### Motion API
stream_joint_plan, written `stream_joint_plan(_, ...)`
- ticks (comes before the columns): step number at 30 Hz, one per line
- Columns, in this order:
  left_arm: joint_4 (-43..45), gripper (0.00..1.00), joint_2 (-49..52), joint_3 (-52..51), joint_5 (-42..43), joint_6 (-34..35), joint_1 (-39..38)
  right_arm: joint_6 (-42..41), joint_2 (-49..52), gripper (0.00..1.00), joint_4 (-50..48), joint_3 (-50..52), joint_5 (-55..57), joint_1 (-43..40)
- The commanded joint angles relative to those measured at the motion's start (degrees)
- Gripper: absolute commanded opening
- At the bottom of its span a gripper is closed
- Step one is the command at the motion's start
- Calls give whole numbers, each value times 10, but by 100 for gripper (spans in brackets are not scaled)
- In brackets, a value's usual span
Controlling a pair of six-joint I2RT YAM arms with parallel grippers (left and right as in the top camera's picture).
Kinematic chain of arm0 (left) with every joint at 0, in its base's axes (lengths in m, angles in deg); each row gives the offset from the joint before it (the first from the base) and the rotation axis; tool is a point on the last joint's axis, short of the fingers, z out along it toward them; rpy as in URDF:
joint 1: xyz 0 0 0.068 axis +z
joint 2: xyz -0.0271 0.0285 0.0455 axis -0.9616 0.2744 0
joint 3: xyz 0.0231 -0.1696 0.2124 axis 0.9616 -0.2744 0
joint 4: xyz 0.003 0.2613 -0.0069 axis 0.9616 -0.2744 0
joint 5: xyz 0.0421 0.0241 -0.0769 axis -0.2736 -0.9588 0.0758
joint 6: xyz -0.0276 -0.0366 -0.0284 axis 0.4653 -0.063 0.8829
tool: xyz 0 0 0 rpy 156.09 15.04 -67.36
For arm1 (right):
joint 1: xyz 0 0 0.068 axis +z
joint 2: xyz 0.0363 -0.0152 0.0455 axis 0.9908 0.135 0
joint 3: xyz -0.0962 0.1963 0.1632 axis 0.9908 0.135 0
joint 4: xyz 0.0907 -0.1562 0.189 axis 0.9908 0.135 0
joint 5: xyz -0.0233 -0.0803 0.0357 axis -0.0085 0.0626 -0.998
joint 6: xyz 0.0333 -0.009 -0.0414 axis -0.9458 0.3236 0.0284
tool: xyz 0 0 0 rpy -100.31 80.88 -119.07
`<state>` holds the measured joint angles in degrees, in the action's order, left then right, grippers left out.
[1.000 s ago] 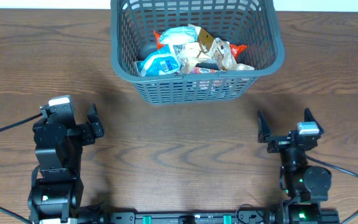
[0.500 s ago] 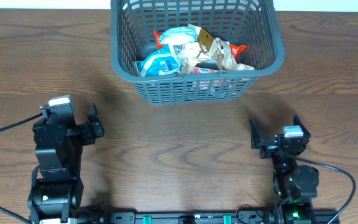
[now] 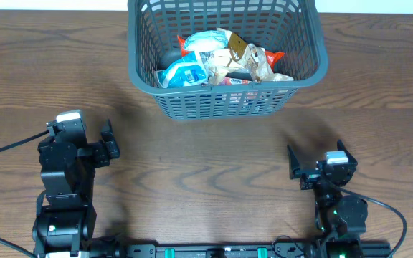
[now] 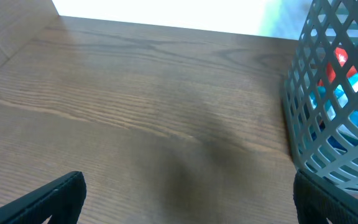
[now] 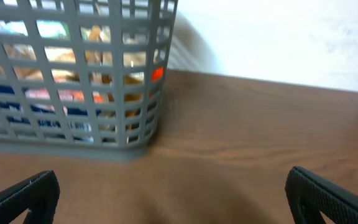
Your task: Pack container
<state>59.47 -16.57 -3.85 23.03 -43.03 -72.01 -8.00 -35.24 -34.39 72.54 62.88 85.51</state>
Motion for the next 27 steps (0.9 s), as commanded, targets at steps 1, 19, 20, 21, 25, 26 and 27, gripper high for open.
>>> stream_joint_plan(1,-1,99,0,-2,2,3,-3,8,-28,99,3,1,3,4)
stream_joint_plan(19,-1,99,0,-2,2,3,-3,-89,-27,99,-8,1,129,5)
stream_joint_plan(20,-1,99,0,-2,2,3,-3,-88,-27,99,-8,1,128,5)
stream_joint_plan(21,-1,99,0,-2,2,3,-3,-84,-27,99,-8,1,125,5)
stream_joint_plan(25,-1,99,0,-2,2,3,-3,-82,-27,99,-8,1,122,5)
stream_joint_plan(26,-1,99,0,-2,2,3,-3,-82,-27,99,-8,1,122,5)
stream_joint_plan(27,-1,99,0,-2,2,3,-3,-82,-27,99,-8,1,122,5)
